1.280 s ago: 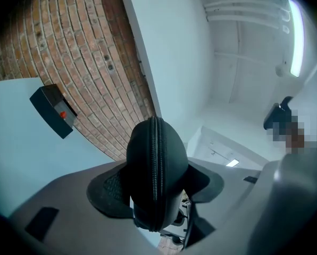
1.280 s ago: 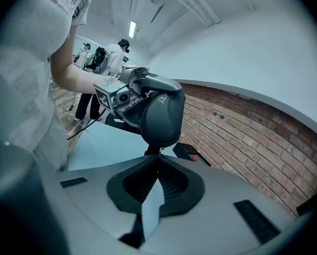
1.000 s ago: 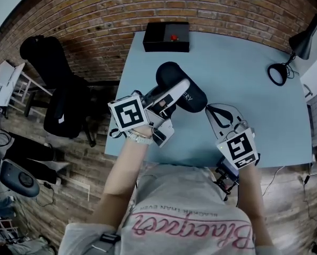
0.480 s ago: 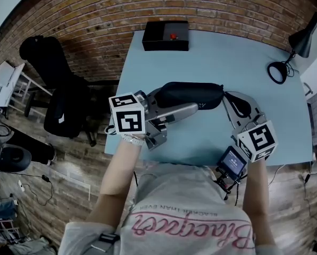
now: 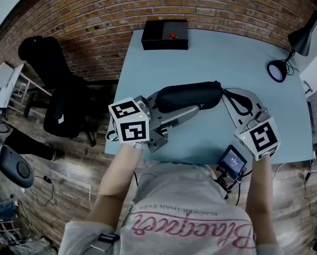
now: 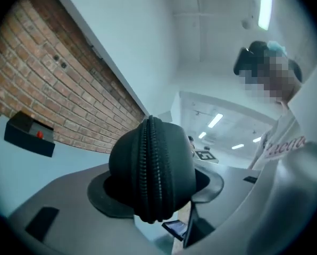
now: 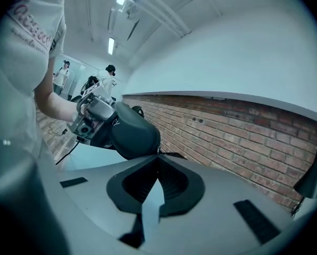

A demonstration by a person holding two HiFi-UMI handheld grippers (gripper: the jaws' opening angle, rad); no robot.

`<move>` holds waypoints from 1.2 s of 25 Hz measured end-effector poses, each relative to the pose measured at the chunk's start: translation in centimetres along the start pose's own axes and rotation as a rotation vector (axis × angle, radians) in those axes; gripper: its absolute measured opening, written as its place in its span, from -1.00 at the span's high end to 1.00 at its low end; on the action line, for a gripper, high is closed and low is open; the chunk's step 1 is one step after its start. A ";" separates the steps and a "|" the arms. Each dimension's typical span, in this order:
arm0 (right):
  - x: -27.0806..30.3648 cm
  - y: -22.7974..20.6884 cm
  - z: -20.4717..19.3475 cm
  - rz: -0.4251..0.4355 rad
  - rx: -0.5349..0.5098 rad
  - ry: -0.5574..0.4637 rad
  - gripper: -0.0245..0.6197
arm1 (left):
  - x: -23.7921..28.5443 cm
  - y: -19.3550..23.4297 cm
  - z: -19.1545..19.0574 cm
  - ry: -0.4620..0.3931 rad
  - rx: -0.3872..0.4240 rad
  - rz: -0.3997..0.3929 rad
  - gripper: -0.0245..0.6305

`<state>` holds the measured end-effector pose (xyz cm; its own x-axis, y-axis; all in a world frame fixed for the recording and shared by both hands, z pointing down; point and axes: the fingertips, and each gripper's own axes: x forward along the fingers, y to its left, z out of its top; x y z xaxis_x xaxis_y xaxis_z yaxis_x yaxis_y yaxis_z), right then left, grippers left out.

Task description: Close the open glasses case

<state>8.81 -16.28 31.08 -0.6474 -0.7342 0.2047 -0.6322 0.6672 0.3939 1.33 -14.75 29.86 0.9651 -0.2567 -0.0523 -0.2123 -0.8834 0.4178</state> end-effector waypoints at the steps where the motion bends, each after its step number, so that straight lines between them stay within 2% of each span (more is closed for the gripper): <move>1: 0.0 -0.2 0.0 -0.009 0.005 0.000 0.87 | -0.1 0.2 0.1 -0.031 -0.060 -0.002 0.13; 4: 0.0 -0.1 0.0 -0.020 -0.002 0.015 0.87 | -0.1 0.9 -0.2 -0.096 -0.232 -0.009 0.14; 8: 0.1 0.3 -0.8 -0.033 -0.032 0.062 0.87 | -0.1 1.9 -0.5 -0.173 -0.405 -0.004 0.15; 14: 0.1 1.2 -2.4 -0.069 0.041 0.126 0.87 | 0.3 3.0 -0.6 -0.231 -0.536 0.024 0.15; 25: 0.4 2.9 -4.3 -0.148 0.175 0.192 0.87 | 0.9 4.3 -0.9 -0.306 -0.636 0.105 0.16; 26: 0.5 3.3 -4.3 -0.127 0.188 0.185 0.87 | 0.9 4.4 -1.0 -0.314 -0.638 0.117 0.16; 29: 1.9 7.8 -1.8 0.059 0.204 0.099 0.87 | 1.4 5.3 -1.1 -0.327 -0.606 0.166 0.16; 30: 2.6 9.3 -1.1 0.085 0.179 0.095 0.87 | 1.8 5.3 -1.1 -0.322 -0.598 0.172 0.16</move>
<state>1.71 -12.14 36.31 -0.6641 -0.6770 0.3174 -0.6478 0.7329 0.2078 2.09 -19.50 32.97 0.8122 -0.5586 -0.1683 -0.1478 -0.4761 0.8669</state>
